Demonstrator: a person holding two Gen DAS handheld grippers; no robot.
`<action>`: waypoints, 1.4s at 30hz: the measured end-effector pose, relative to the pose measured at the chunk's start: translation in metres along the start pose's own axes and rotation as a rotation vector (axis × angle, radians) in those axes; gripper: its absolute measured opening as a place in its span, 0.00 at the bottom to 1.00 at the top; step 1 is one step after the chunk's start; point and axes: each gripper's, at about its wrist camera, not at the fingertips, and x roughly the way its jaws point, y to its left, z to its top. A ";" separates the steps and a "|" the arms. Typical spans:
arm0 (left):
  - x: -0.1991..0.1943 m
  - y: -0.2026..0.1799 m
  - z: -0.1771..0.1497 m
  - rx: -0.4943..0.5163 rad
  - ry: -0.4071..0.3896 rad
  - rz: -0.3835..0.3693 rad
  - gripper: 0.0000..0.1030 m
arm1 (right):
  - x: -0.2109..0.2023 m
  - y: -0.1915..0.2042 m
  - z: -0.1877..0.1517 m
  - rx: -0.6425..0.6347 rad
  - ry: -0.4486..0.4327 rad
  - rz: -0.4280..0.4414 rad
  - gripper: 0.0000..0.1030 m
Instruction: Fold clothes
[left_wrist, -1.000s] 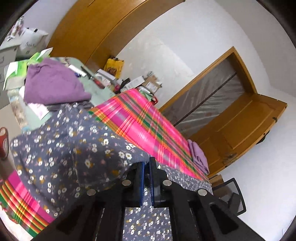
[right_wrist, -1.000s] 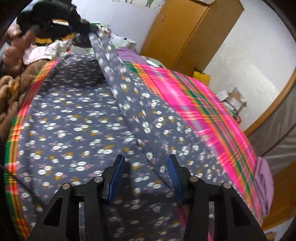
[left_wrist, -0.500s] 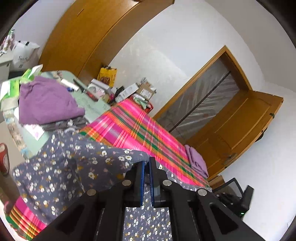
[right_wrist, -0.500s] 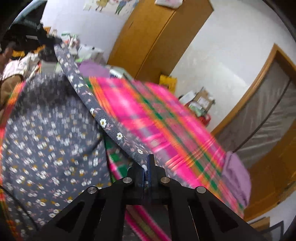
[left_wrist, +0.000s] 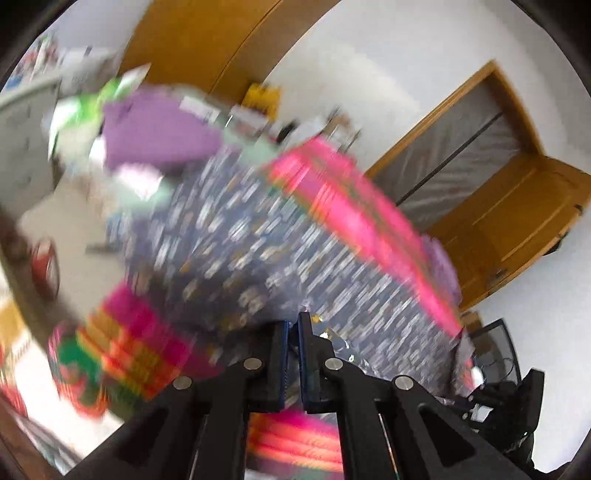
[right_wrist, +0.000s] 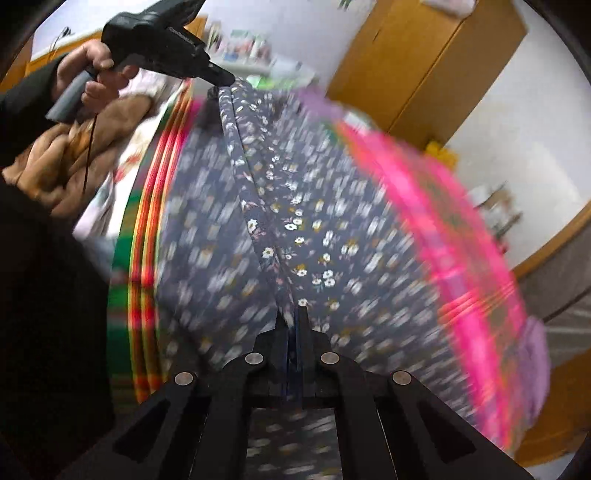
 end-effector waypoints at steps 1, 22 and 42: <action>0.003 0.006 -0.004 -0.024 0.008 -0.001 0.05 | 0.001 0.001 -0.002 0.010 0.008 0.014 0.03; -0.023 0.042 -0.001 -0.258 -0.191 -0.109 0.32 | -0.021 -0.028 -0.012 0.238 -0.086 0.010 0.23; -0.029 0.033 0.023 -0.263 -0.237 -0.063 0.16 | -0.025 -0.031 -0.015 0.284 -0.112 -0.031 0.24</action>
